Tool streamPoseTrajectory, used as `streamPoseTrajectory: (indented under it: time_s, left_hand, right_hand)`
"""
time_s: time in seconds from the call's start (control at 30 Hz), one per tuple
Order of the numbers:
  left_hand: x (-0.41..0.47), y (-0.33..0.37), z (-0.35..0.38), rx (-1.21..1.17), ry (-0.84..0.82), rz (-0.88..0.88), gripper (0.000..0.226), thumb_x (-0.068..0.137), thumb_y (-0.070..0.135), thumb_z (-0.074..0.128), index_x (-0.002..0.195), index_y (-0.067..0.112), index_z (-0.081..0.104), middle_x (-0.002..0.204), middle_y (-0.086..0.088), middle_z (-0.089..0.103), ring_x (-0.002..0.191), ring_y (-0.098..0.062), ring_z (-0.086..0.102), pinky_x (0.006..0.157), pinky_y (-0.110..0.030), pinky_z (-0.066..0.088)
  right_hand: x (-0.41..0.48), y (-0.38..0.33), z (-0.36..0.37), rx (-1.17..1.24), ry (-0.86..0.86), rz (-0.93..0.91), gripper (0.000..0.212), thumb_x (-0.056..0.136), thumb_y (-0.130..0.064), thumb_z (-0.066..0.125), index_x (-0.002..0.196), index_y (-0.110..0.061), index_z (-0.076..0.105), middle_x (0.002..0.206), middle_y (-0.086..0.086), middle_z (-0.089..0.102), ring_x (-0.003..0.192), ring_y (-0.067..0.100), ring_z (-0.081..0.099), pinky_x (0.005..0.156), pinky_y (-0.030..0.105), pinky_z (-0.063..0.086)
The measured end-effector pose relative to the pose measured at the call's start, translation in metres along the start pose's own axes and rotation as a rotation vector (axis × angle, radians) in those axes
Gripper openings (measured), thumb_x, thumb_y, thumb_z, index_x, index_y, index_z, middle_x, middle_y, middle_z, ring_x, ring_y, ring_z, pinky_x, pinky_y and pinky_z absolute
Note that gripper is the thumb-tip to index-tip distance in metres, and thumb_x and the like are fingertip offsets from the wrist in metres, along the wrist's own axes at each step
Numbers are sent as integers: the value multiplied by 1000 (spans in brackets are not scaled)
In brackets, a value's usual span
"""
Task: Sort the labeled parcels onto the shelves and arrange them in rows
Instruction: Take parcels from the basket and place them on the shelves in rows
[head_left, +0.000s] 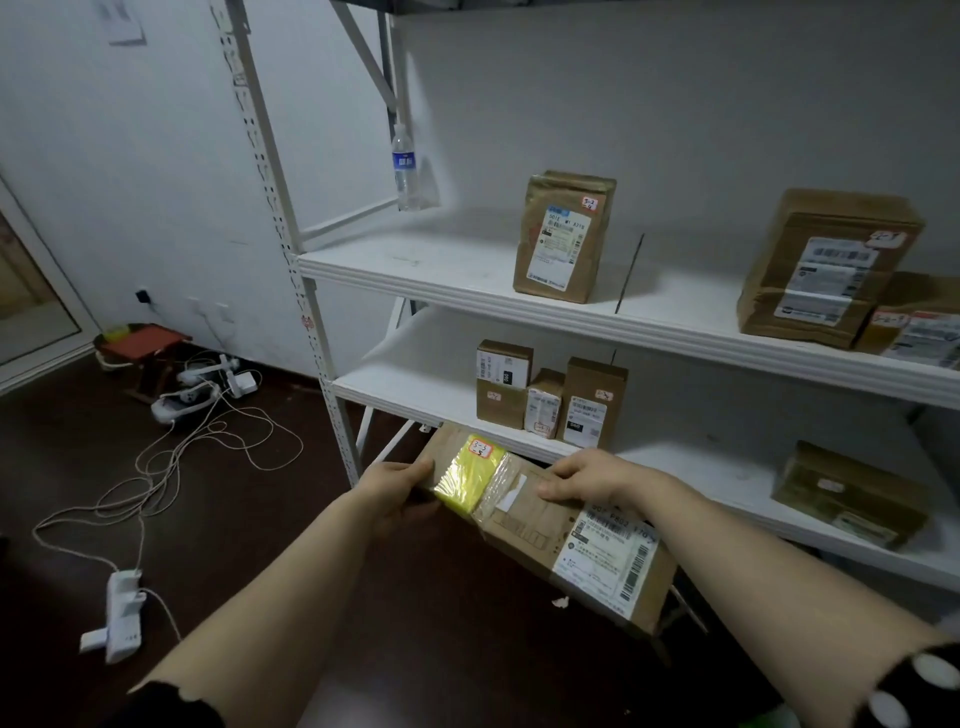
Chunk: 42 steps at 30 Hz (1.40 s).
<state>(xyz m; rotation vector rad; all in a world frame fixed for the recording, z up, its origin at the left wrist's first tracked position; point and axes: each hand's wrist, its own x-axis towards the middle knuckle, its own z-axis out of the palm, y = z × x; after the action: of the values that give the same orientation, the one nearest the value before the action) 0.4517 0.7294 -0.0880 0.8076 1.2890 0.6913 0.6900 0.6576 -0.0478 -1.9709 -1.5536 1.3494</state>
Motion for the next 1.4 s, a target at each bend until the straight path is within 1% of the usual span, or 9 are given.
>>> streamPoseTrajectory:
  time_s: [0.1, 0.23, 0.37, 0.47, 0.53, 0.7, 0.87, 1.23, 1.4]
  left_hand:
    - [17, 21, -50, 28, 12, 6, 18, 93, 10, 58, 97, -8, 58, 89, -19, 62, 79, -27, 62, 48, -31, 58]
    - [42, 42, -100, 69, 15, -5, 25, 94, 10, 58, 111, -8, 56, 100, -24, 62, 90, -34, 63, 76, -46, 57]
    - [63, 55, -121, 78, 5, -25, 25, 87, 22, 65, 104, 5, 57, 94, -15, 62, 80, -27, 61, 59, -34, 54]
    - [85, 66, -134, 89, 4, -33, 63, 60, 47, 77, 104, 4, 63, 94, -15, 60, 85, -29, 56, 76, -37, 44]
    - [102, 77, -142, 179, 24, 16, 69, 61, 54, 75, 105, 3, 65, 95, -14, 60, 87, -25, 55, 76, -32, 40]
    - [175, 103, -152, 299, 114, 122, 51, 85, 49, 63, 108, 5, 68, 96, -11, 65, 70, -15, 56, 58, -23, 42]
    - [257, 131, -157, 362, 239, 173, 49, 81, 37, 73, 115, 2, 67, 106, -13, 70, 104, -25, 64, 93, -37, 48]
    - [424, 143, -165, 514, 271, 179, 31, 88, 17, 64, 117, 4, 67, 106, -17, 69, 106, -34, 63, 94, -42, 48]
    - [485, 147, -157, 601, 192, 235, 33, 93, 14, 58, 123, 3, 62, 118, -14, 64, 110, -26, 57, 86, -29, 38]
  right_hand:
    - [27, -35, 34, 57, -5, 22, 22, 89, -27, 65, 109, -20, 68, 97, -3, 70, 88, 9, 67, 70, 22, 52]
    - [52, -74, 68, 70, 25, 22, 31, 84, -26, 70, 114, -16, 66, 100, -2, 68, 87, 8, 65, 69, 20, 52]
    - [81, -98, 89, 79, 89, 47, 35, 77, -13, 77, 111, -10, 68, 103, 5, 68, 91, 15, 65, 76, 26, 55]
    - [115, -112, 100, 43, 162, 45, 40, 72, -13, 79, 110, -13, 65, 108, 4, 66, 98, 17, 63, 88, 32, 54]
    - [142, -119, 102, -14, 221, 51, 49, 71, -16, 80, 116, -17, 60, 112, 0, 60, 101, 16, 58, 87, 29, 51]
    - [219, -134, 92, -158, 320, 46, 56, 71, -21, 77, 122, -20, 54, 122, 0, 51, 112, 18, 51, 91, 29, 45]
    - [315, -144, 74, -259, 379, -18, 55, 73, -18, 71, 125, -23, 55, 125, 0, 51, 117, 21, 47, 97, 30, 38]
    - [481, -142, 74, -510, 411, -15, 46, 86, -16, 64, 129, -19, 50, 131, 3, 51, 123, 24, 38, 101, 33, 32]
    - [537, -137, 68, -528, 428, 50, 69, 78, -5, 70, 139, -16, 41, 136, 6, 47, 127, 27, 37, 105, 34, 31]
